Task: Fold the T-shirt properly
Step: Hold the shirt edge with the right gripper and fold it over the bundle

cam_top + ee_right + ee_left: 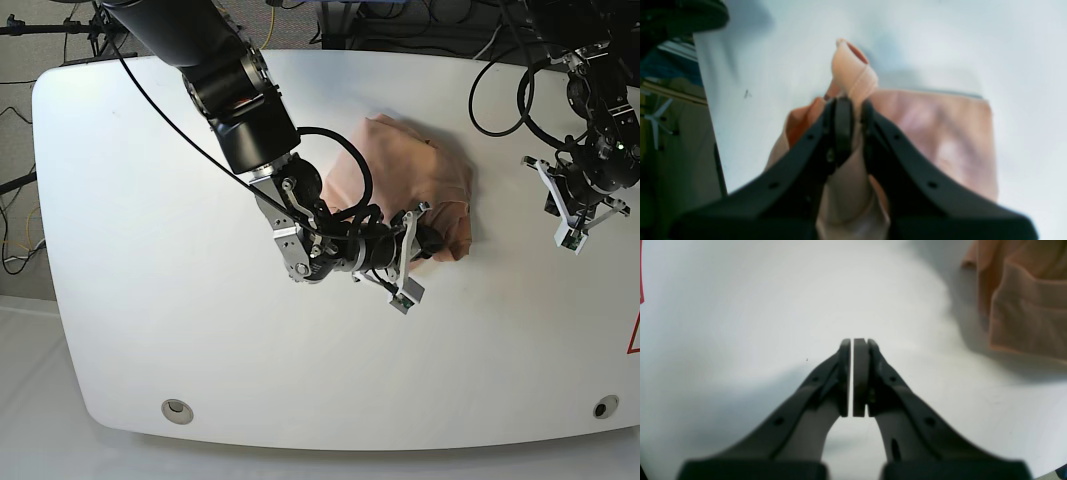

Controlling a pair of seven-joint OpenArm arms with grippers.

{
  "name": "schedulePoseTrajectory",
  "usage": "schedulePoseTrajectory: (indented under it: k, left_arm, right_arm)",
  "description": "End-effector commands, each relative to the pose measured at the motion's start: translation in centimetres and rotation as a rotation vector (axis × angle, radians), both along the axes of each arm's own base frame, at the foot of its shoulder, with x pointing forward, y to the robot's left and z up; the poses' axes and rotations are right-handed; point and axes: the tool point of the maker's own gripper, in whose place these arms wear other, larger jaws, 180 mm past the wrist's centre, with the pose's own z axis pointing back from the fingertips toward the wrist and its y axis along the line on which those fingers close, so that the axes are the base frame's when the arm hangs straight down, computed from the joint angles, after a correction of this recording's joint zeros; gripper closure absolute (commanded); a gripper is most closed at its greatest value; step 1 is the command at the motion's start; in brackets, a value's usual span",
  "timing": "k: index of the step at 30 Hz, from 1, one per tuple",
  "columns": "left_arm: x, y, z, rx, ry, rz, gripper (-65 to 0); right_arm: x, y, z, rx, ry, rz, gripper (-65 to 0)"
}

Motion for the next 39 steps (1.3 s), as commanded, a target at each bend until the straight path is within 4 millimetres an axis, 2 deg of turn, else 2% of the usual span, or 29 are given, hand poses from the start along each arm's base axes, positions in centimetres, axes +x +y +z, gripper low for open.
schedulePoseTrajectory:
  k: [1, 9, 11, 21, 30, 39]
  left_arm:
    - [0.7, 0.4, 1.2, 0.013, -0.042, -0.004, 0.0]
    - [0.7, 0.4, 1.2, 0.013, -0.042, -0.004, 0.0]
    - [0.7, 0.4, 1.2, 0.013, -0.042, -0.004, 0.0]
    - [0.7, 0.3, 1.2, 0.012, -0.041, -0.007, 0.0]
    - [0.8, 0.1, 1.2, 0.009, -0.042, -0.010, 0.0]
    - [0.8, 0.2, 1.2, 0.009, -0.044, -0.009, 0.0]
  right_arm:
    - [2.0, 0.2, 3.1, 0.067, -0.055, -0.027, -2.1]
    - [3.5, -1.6, 3.2, 0.071, -0.040, -0.089, -2.1]
    - [4.0, -2.9, 2.8, 0.058, -0.039, -0.110, -2.1]
    - [5.0, -5.5, 2.1, 0.035, -0.051, -0.157, -2.1]
    - [5.4, -5.8, 2.1, 0.066, -0.065, -0.188, -2.1]
    - [4.5, -5.7, -1.4, 0.042, 0.041, -0.197, -3.0]
